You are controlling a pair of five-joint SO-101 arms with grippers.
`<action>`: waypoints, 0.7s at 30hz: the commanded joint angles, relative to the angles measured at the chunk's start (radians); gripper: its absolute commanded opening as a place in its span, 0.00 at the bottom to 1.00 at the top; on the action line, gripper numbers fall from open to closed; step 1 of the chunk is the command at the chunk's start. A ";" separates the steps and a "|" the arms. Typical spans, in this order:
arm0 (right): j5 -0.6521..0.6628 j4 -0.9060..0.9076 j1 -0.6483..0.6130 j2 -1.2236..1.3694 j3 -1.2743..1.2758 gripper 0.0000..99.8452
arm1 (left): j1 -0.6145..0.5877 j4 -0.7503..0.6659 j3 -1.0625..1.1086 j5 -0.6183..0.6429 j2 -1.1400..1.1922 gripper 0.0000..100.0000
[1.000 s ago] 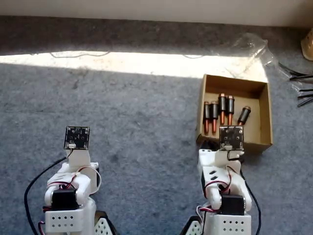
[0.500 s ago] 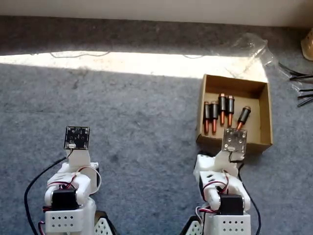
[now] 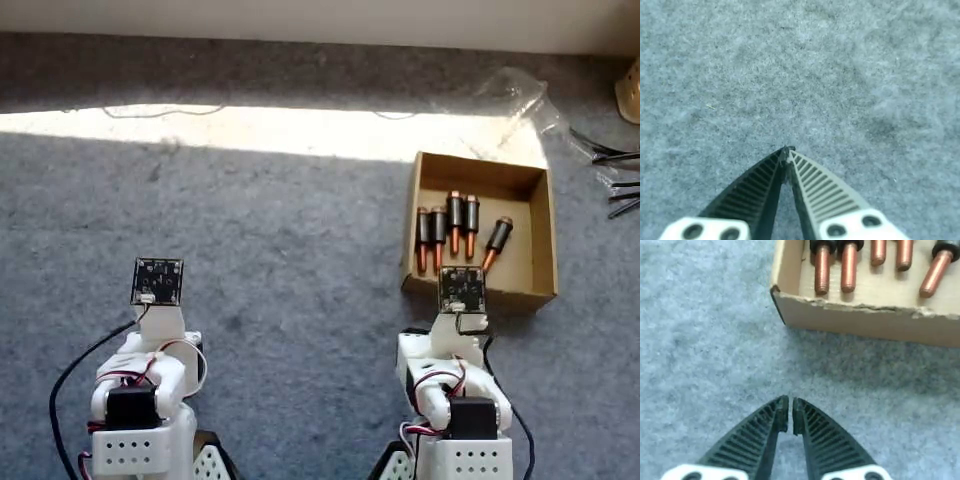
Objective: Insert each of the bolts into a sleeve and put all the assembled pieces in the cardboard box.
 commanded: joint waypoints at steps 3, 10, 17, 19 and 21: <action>0.043 0.030 -0.007 -0.007 0.116 0.01 | 0.022 0.008 0.022 0.005 -0.002 0.01; 0.018 0.033 -0.007 -0.007 0.117 0.01 | 0.077 0.006 0.022 0.005 -0.002 0.01; 0.018 0.033 -0.002 -0.007 0.117 0.01 | 0.099 0.005 0.022 0.005 -0.002 0.01; 0.012 0.033 -0.001 -0.007 0.114 0.01 | 0.097 0.005 0.022 0.005 -0.002 0.01; 0.012 0.033 0.001 -0.007 0.114 0.01 | 0.097 0.005 0.022 0.005 -0.002 0.01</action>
